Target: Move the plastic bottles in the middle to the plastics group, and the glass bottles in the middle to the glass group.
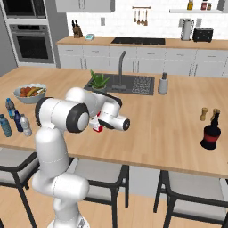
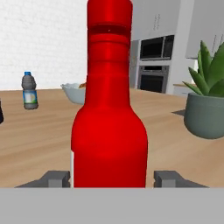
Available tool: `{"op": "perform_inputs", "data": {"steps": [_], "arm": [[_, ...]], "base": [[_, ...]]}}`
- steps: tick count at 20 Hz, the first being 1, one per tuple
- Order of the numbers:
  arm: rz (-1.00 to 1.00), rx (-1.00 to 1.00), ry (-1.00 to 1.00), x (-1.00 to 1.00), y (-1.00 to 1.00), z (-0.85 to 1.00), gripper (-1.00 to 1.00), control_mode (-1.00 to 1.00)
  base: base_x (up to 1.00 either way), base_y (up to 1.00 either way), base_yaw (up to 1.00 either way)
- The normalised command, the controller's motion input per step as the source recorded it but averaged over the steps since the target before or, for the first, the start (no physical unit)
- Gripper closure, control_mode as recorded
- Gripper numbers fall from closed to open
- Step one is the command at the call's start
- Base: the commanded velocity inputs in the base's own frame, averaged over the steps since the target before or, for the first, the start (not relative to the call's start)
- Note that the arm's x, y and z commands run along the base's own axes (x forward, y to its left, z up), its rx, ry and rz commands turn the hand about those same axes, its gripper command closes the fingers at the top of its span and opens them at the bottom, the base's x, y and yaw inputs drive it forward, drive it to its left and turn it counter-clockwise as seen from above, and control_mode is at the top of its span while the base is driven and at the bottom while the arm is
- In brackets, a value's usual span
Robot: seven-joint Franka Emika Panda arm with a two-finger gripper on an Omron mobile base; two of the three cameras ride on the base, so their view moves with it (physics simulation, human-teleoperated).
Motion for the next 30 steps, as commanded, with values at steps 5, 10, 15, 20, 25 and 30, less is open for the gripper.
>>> {"op": "perform_inputs", "data": {"steps": [5, 10, 15, 20, 25, 30], "arm": [[0.00, 0.00, 0.00, 0.00, -0.06, -0.02, 1.00, -1.00], [-0.05, 0.00, 0.00, -0.03, -0.22, 0.08, 1.00, -1.00], [-0.29, 0.00, 0.02, -0.13, -0.51, 0.22, 1.00, -1.00], [-0.43, 0.00, 0.07, -0.16, -0.64, 0.19, 1.00, -1.00], [-0.53, -0.01, 0.09, -0.15, -0.68, 0.10, 1.00, -1.00], [-0.59, -0.04, 0.09, -0.11, -0.61, 0.07, 1.00, -1.00]], "base": [[0.00, 0.00, 0.00], [0.00, 0.00, 0.00], [0.00, 0.00, 0.00], [0.00, 0.00, 0.00], [0.00, 0.00, 0.00], [0.00, 0.00, 0.00]]}}
